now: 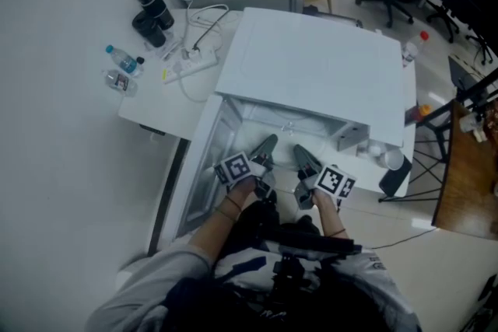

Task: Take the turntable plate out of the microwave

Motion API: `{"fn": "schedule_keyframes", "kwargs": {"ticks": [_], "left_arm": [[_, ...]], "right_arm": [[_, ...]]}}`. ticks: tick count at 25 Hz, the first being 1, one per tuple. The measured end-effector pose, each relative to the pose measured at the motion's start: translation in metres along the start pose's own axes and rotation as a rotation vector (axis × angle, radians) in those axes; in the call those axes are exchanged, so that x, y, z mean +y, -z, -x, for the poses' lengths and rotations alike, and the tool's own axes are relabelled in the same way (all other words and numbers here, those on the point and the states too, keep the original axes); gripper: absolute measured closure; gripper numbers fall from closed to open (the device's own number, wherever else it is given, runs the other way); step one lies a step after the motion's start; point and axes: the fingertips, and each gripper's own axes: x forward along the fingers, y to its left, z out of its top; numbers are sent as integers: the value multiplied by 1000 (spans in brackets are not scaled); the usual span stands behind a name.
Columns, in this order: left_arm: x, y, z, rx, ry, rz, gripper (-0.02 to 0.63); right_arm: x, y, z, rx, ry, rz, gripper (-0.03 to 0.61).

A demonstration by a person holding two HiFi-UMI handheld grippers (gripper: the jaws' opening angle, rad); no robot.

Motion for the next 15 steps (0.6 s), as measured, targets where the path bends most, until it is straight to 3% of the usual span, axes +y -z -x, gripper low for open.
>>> {"fn": "schedule_keyframes", "kwargs": {"ticks": [6,15], "left_arm": [[-14,12,15,27,48,-77,546],[-30,30,35,-1,37,-76,546]], "right_arm": [[8,5,13,22,-10,41,480],[16,15,36,37,-27,62,474]]}}
